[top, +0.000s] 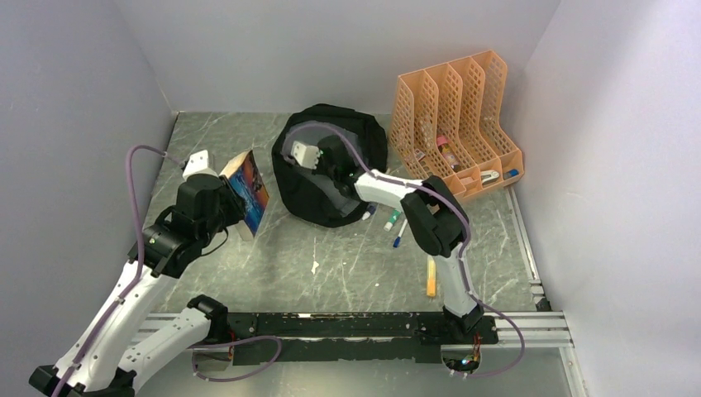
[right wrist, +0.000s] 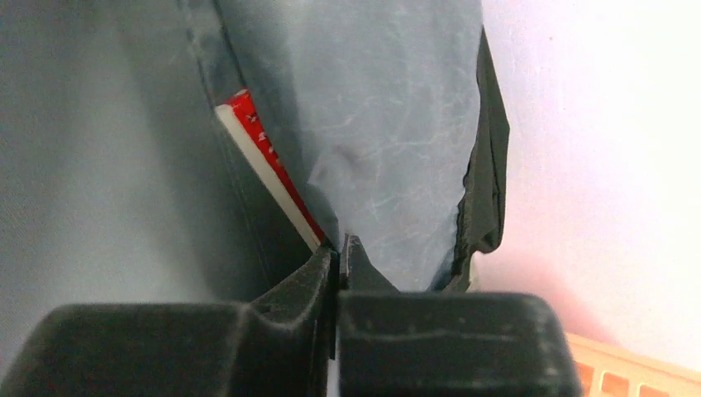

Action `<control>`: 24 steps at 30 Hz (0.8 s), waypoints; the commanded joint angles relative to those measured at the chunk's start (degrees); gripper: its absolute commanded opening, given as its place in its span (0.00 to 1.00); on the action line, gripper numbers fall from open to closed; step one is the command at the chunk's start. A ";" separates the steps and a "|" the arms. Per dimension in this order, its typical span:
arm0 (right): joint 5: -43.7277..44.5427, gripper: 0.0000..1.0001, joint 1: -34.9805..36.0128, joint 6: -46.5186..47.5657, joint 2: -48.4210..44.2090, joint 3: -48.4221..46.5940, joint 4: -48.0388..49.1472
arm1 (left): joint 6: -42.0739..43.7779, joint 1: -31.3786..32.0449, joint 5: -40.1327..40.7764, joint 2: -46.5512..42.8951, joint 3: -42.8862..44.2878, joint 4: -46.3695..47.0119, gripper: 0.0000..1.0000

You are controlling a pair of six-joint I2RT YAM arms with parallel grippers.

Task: Pack the student bag
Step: Place the book in the student bag.

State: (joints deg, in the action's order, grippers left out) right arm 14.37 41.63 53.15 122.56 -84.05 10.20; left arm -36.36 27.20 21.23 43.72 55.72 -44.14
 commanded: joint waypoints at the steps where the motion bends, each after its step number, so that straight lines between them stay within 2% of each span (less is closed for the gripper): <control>1: -0.84 0.00 1.57 -11.96 0.19 -9.96 -9.69 | 3.26 -0.23 0.37 0.35 5.11 6.96 0.05; 3: 1.25 0.00 2.76 -18.96 2.21 -15.56 -16.40 | 4.67 -0.22 1.48 2.12 8.55 6.04 0.05; 7: 3.02 0.00 3.86 -35.48 9.67 -32.76 -31.85 | 6.46 -0.22 2.42 5.53 14.10 3.91 0.05; 11: 2.25 0.00 4.37 -45.18 14.25 -45.42 -42.09 | 6.83 -0.29 0.74 7.39 15.87 2.85 0.05; 16: 0.04 0.00 4.43 -56.77 13.26 -48.19 -44.48 | 5.44 -0.60 -1.01 8.89 15.79 3.07 0.05; 22: -5.94 0.00 3.68 -70.49 11.77 -48.42 -46.39 | 2.08 -4.02 -9.78 11.94 15.36 6.53 0.05; 24: -6.43 0.00 3.53 -71.99 10.84 -48.27 -45.84 | 0.35 -6.13 -13.49 13.06 14.56 7.70 0.05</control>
State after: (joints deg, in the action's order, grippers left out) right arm 12.73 45.08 -7.94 137.38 -130.78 -34.92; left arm -32.45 24.40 15.20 56.47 68.60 -46.94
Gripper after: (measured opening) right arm 0.010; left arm 0.335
